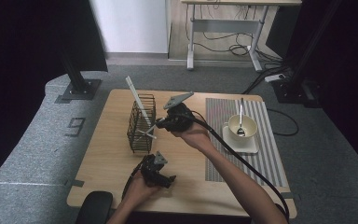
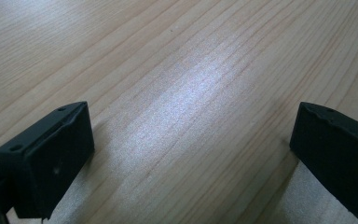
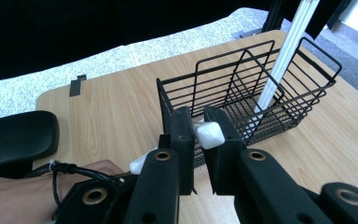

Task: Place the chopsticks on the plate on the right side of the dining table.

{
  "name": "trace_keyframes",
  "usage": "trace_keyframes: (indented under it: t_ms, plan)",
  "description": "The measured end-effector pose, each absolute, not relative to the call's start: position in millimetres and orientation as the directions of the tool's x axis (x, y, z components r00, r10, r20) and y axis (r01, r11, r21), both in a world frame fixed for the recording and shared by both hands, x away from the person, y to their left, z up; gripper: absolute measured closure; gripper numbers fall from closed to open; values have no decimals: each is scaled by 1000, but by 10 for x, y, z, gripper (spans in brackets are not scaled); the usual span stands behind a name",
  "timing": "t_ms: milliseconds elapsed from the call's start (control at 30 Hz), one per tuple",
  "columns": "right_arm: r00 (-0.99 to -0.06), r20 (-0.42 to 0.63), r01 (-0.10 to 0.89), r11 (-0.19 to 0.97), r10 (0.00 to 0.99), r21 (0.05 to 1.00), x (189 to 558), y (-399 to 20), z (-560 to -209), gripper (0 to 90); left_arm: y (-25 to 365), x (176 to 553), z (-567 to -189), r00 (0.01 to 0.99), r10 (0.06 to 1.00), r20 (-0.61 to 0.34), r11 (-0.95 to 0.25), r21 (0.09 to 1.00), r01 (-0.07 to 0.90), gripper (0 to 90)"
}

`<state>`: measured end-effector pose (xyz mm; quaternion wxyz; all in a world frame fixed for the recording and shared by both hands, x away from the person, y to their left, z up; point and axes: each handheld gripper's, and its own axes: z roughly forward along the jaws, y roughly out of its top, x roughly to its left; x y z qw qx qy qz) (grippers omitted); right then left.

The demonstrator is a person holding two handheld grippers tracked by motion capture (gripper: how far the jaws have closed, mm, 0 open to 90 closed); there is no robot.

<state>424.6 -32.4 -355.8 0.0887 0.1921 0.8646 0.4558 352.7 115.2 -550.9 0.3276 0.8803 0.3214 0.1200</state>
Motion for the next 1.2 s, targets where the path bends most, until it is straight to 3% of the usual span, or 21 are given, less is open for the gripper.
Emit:
trace_keyframes:
  t_ms: [1200]
  plan:
    - [-902,30,247,457,430,854,4125,-809,-3041,820,1151,3527,-5511,764,645,0,-577,656,487,0]
